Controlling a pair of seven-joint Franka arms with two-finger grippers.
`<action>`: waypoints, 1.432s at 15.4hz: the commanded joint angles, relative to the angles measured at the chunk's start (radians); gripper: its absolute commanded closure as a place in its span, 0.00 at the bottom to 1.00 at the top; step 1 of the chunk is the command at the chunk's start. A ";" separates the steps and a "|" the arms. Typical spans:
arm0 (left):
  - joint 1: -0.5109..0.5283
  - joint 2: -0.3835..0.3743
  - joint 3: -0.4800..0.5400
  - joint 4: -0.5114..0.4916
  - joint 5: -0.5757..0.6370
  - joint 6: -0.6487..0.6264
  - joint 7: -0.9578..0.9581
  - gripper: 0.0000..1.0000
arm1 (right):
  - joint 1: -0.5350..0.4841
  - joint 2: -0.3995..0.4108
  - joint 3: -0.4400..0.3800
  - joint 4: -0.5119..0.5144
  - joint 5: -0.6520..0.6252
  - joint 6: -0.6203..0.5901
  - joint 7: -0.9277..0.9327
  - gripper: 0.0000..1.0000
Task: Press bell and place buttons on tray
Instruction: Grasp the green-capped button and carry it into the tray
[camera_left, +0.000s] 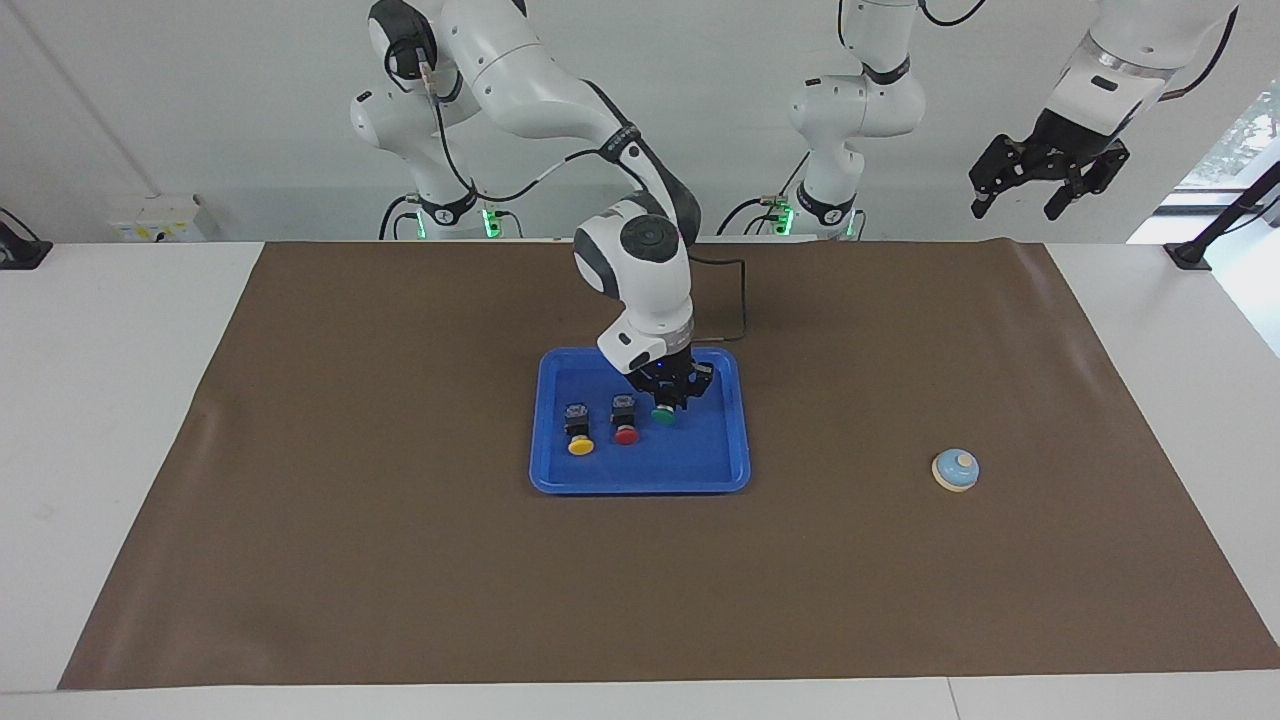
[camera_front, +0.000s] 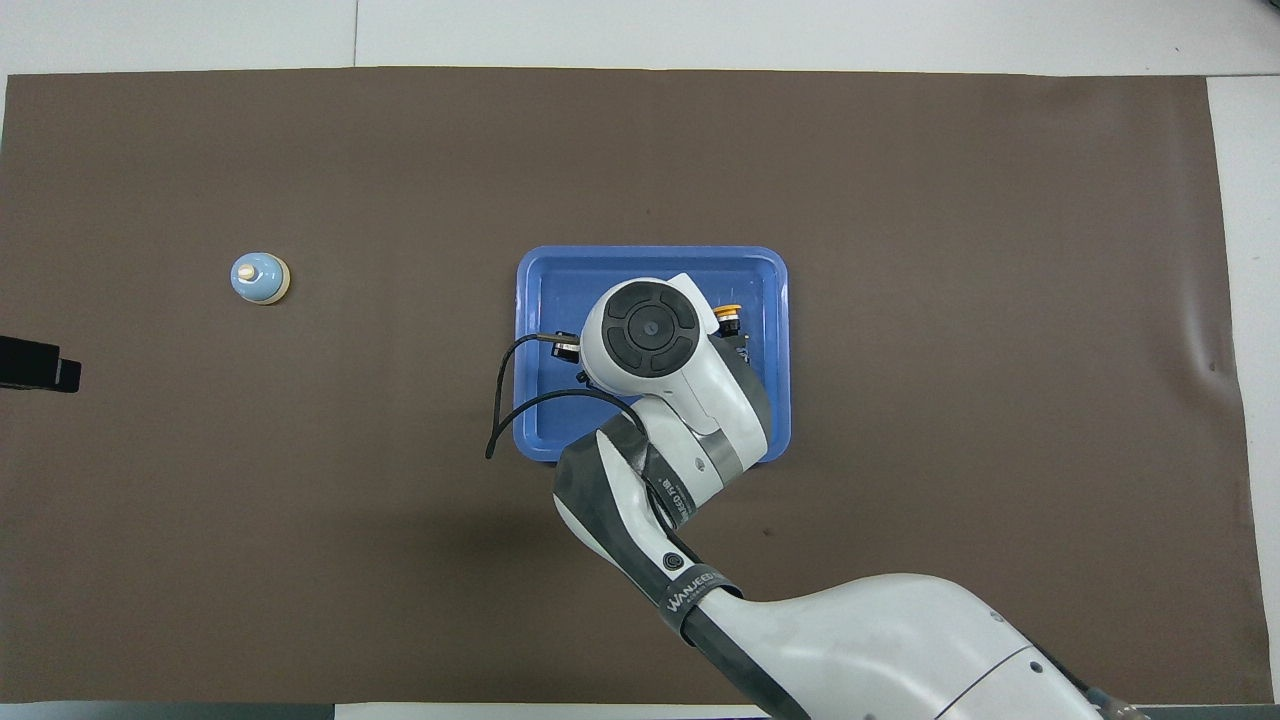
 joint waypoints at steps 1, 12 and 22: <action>-0.020 -0.011 0.009 -0.010 0.032 -0.008 -0.012 0.00 | 0.011 -0.012 -0.004 -0.052 -0.027 0.060 0.002 1.00; -0.020 -0.011 0.009 -0.010 0.032 -0.008 -0.012 0.00 | 0.023 -0.029 -0.002 -0.125 -0.038 0.125 -0.064 1.00; -0.020 -0.011 0.009 -0.010 0.032 -0.008 -0.012 0.00 | 0.022 -0.029 -0.002 -0.100 -0.019 0.102 -0.047 0.00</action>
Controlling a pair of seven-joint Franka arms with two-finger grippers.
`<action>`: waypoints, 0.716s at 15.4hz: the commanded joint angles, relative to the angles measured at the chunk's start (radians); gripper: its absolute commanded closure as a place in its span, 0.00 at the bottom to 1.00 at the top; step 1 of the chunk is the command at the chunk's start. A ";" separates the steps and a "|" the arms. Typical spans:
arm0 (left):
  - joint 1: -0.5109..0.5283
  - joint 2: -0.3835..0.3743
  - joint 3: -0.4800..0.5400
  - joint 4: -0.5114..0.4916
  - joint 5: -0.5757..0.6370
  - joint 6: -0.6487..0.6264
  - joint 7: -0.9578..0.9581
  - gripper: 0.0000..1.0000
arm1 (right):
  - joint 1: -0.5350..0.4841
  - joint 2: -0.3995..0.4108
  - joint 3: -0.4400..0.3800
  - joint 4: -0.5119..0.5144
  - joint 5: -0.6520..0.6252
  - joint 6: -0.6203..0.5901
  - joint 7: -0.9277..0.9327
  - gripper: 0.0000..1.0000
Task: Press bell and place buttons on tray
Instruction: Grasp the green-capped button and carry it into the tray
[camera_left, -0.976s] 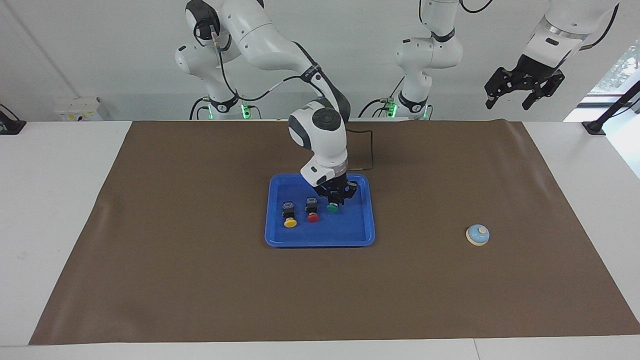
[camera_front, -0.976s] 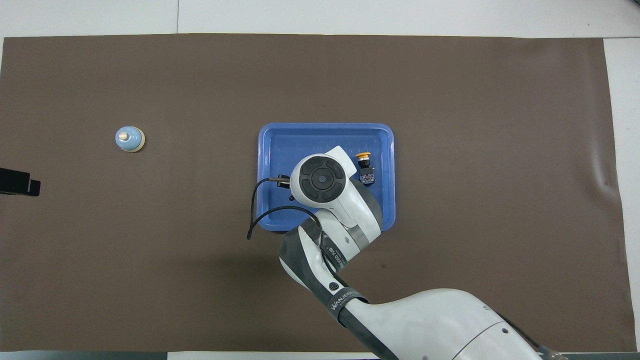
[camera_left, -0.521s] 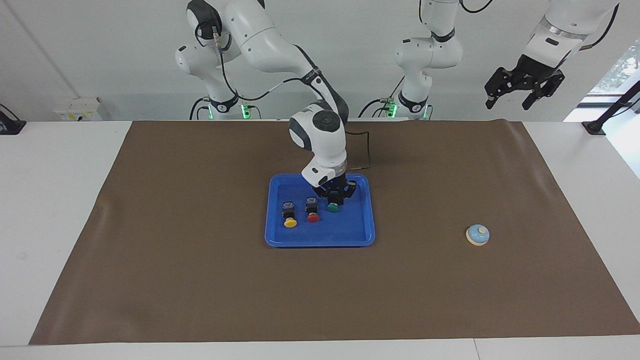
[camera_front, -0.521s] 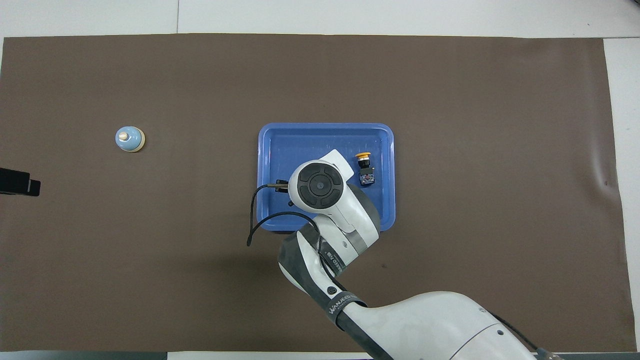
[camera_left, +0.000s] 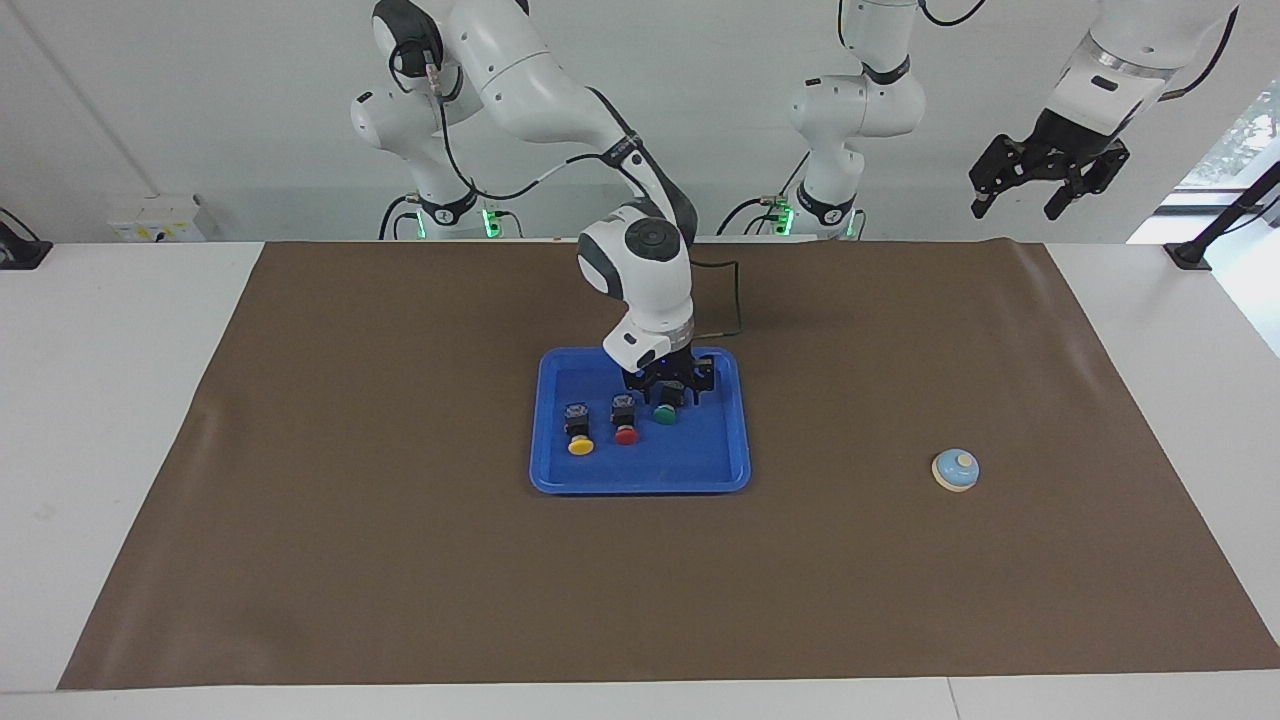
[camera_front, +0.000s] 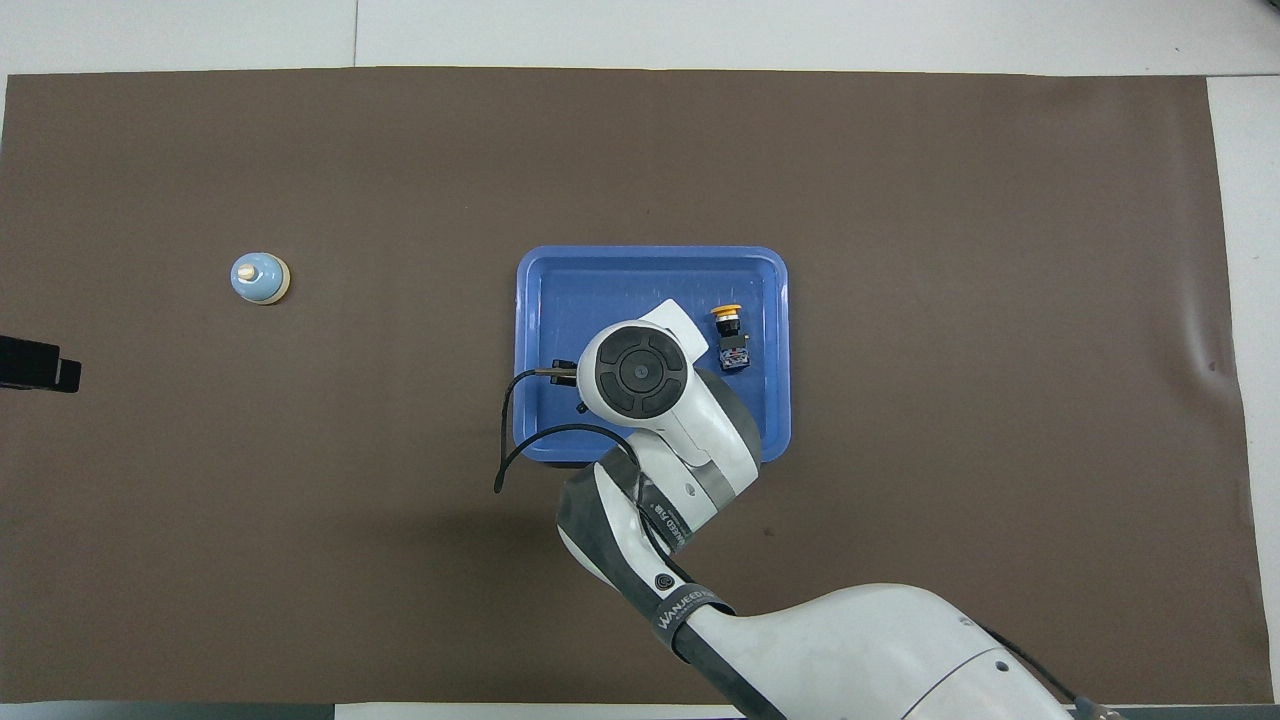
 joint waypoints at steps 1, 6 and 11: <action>-0.020 -0.011 0.009 -0.012 0.032 -0.009 -0.012 0.00 | -0.004 -0.018 -0.003 0.008 0.008 -0.024 0.008 0.00; -0.020 -0.011 0.009 -0.010 0.032 -0.008 -0.012 0.00 | -0.018 -0.018 -0.006 0.154 0.010 -0.198 0.053 0.00; -0.020 -0.011 0.009 -0.010 0.032 -0.008 -0.012 0.00 | -0.143 -0.150 -0.006 0.167 0.010 -0.326 0.042 0.00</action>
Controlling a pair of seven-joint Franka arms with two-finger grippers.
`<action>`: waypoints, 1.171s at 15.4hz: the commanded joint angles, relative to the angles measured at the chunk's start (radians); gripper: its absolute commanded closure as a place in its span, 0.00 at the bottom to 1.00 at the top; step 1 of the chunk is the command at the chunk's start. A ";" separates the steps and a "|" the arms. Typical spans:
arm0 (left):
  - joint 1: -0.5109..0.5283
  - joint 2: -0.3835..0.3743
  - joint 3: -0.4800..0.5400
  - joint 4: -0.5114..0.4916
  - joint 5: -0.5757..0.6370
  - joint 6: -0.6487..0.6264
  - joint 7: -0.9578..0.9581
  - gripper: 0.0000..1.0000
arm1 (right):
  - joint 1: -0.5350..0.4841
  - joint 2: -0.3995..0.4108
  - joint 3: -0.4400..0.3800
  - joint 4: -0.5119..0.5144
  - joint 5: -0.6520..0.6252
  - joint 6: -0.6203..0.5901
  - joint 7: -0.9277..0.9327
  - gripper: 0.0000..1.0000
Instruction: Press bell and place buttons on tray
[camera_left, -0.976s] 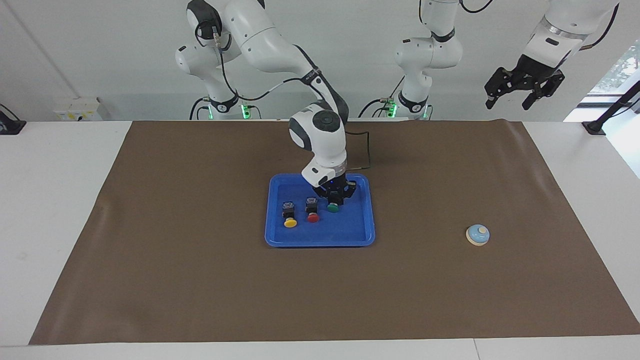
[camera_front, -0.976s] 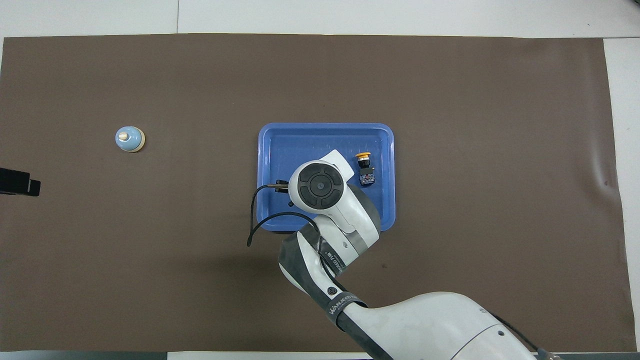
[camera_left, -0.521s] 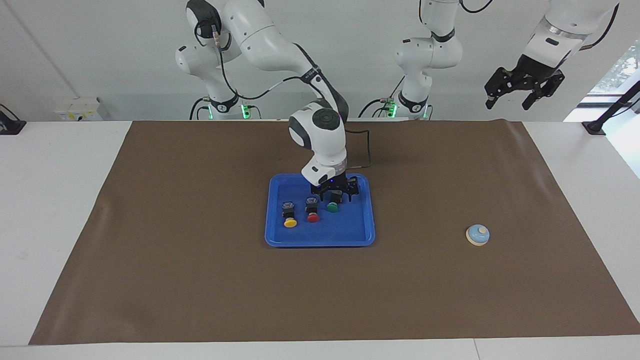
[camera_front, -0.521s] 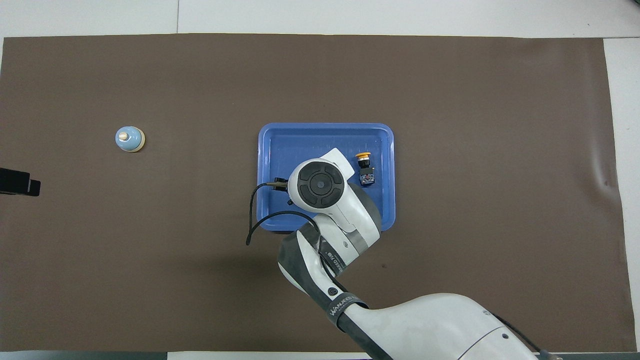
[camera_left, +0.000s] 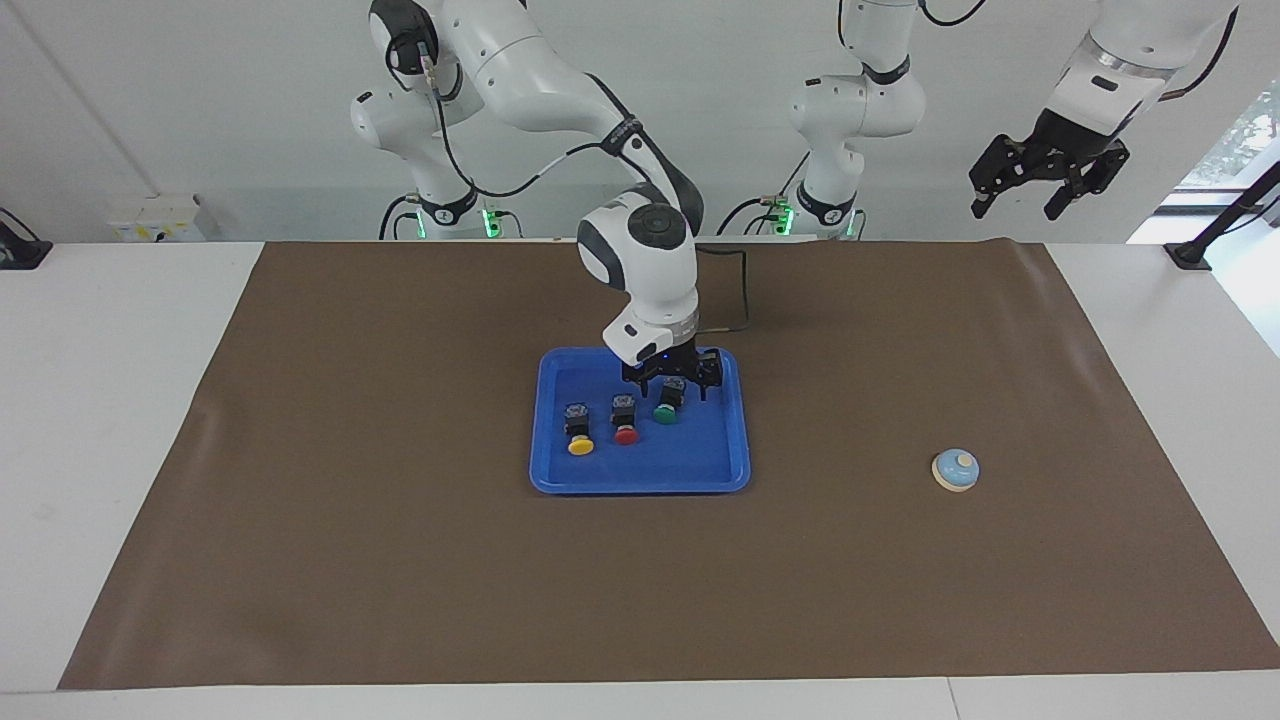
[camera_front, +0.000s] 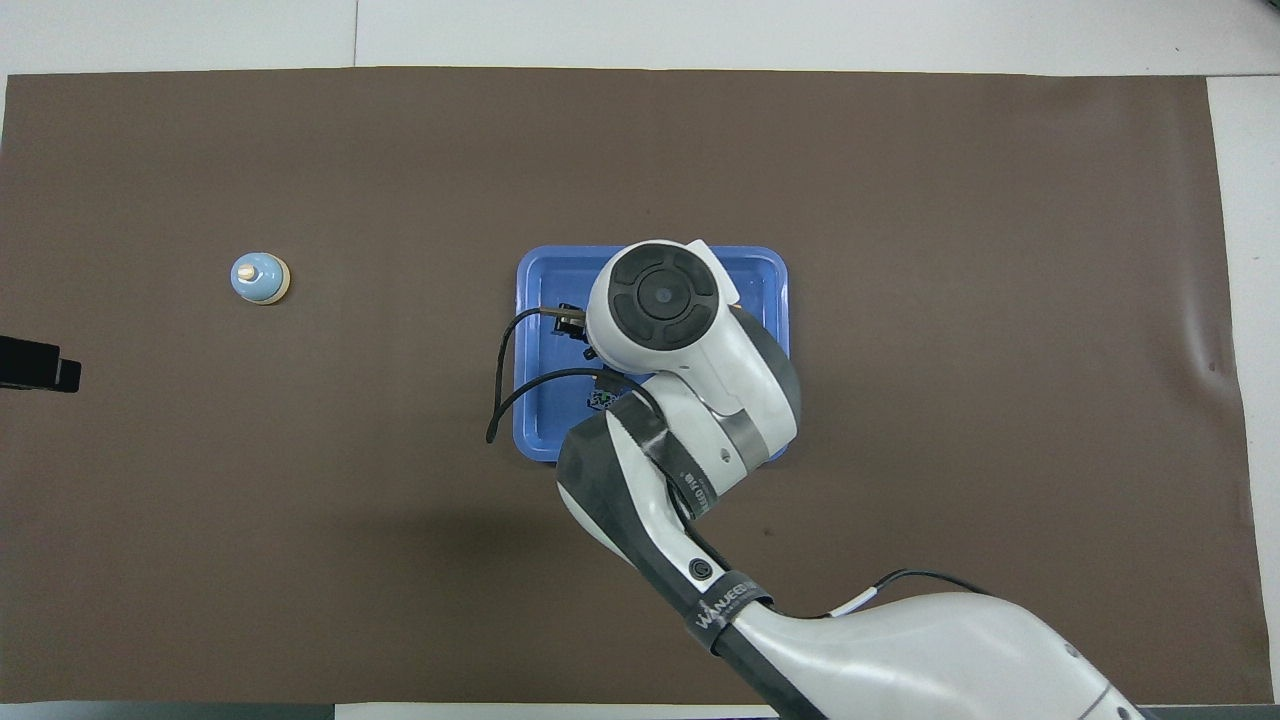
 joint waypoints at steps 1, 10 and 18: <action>-0.020 -0.011 0.009 -0.010 0.032 -0.008 -0.012 0.00 | -0.102 -0.108 0.009 -0.009 0.006 -0.090 -0.007 0.00; -0.020 -0.011 0.009 -0.010 0.032 -0.009 -0.012 0.00 | -0.381 -0.263 0.005 -0.008 0.006 -0.312 -0.530 0.00; -0.020 -0.011 0.009 -0.010 0.032 -0.009 -0.012 0.00 | -0.547 -0.393 0.000 -0.008 0.000 -0.559 -0.803 0.00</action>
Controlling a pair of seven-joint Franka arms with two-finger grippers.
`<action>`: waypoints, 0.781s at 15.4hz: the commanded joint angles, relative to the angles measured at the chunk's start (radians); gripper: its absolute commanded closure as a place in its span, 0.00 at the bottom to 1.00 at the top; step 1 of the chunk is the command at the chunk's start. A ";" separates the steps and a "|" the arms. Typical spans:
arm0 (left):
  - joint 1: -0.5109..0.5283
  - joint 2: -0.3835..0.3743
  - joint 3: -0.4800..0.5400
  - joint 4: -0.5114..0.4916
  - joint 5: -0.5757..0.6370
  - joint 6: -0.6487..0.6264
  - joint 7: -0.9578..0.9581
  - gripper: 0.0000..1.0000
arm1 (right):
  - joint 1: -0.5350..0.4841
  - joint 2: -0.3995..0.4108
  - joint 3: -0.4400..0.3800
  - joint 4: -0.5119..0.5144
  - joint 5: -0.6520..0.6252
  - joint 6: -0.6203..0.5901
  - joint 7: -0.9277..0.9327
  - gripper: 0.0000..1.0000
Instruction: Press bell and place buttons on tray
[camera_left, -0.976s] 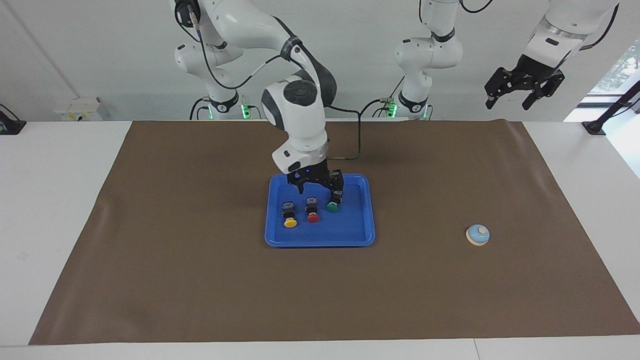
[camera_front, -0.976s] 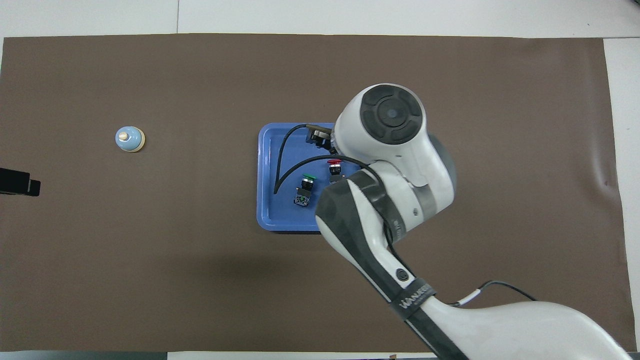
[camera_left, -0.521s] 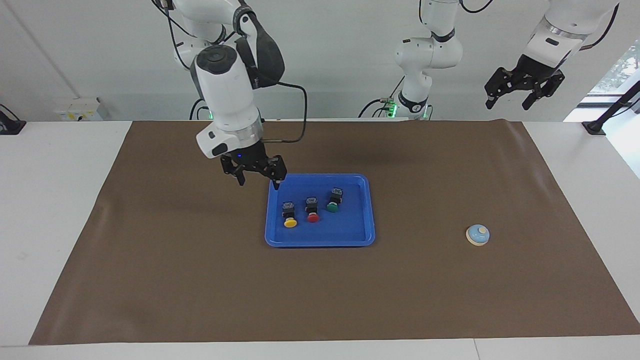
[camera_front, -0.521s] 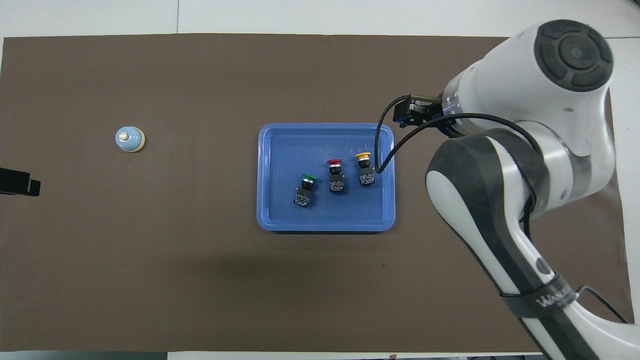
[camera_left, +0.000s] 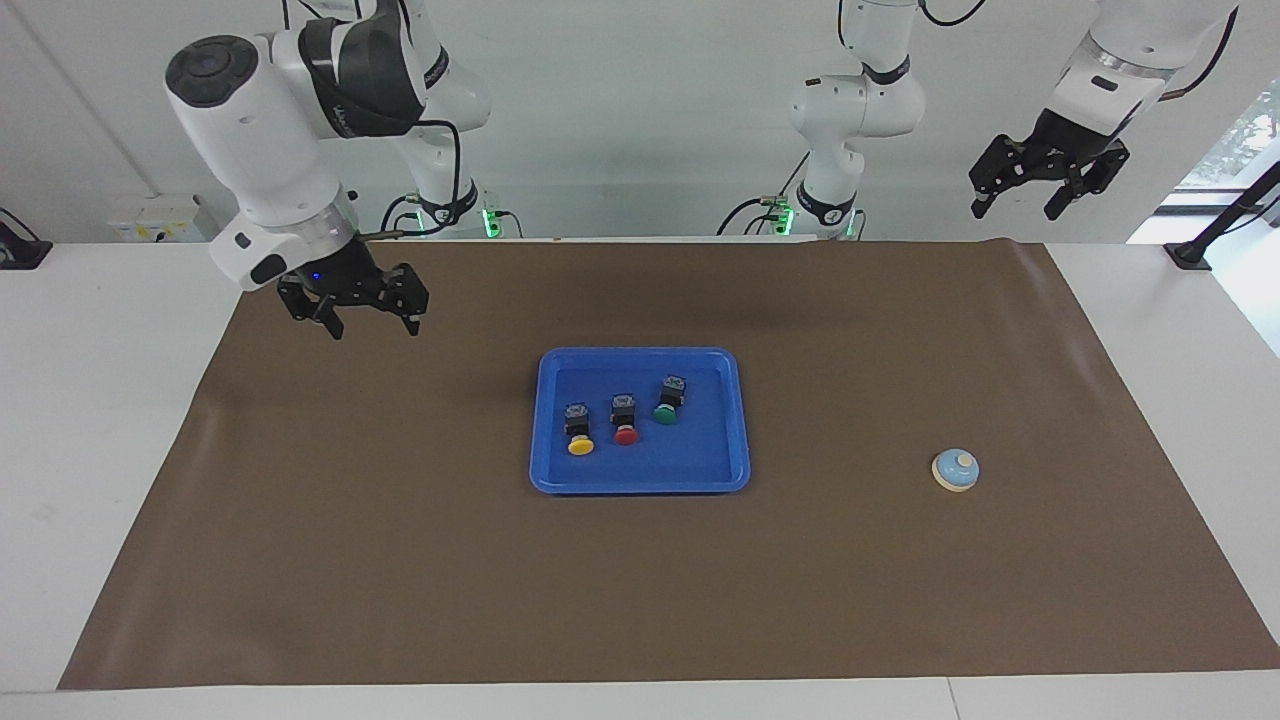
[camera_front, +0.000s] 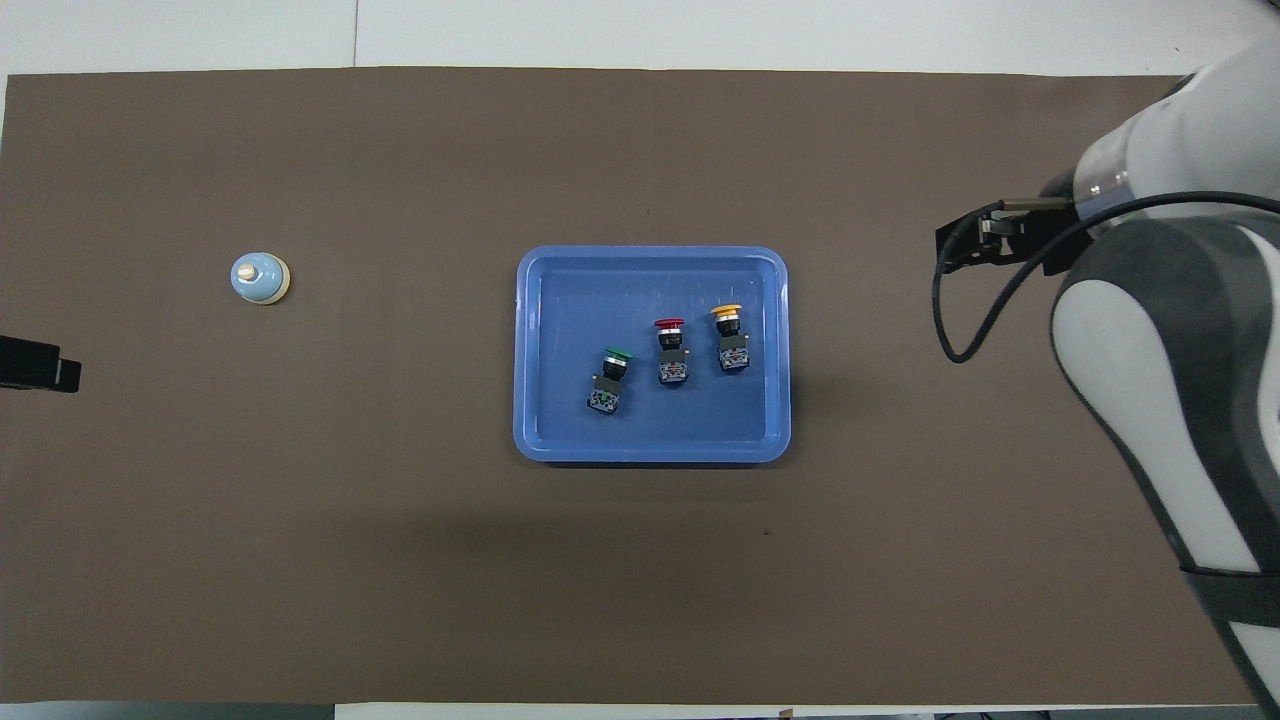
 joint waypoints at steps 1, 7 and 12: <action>-0.020 -0.011 0.009 -0.010 0.032 -0.008 -0.012 0.00 | -0.025 -0.070 0.009 -0.019 -0.006 -0.078 -0.035 0.00; -0.020 -0.011 0.009 -0.027 0.032 0.020 -0.011 0.05 | -0.074 -0.122 0.009 -0.017 -0.038 -0.163 -0.064 0.00; -0.029 0.078 0.009 -0.038 0.032 0.128 -0.014 1.00 | -0.085 -0.121 0.012 -0.010 -0.053 -0.140 -0.078 0.00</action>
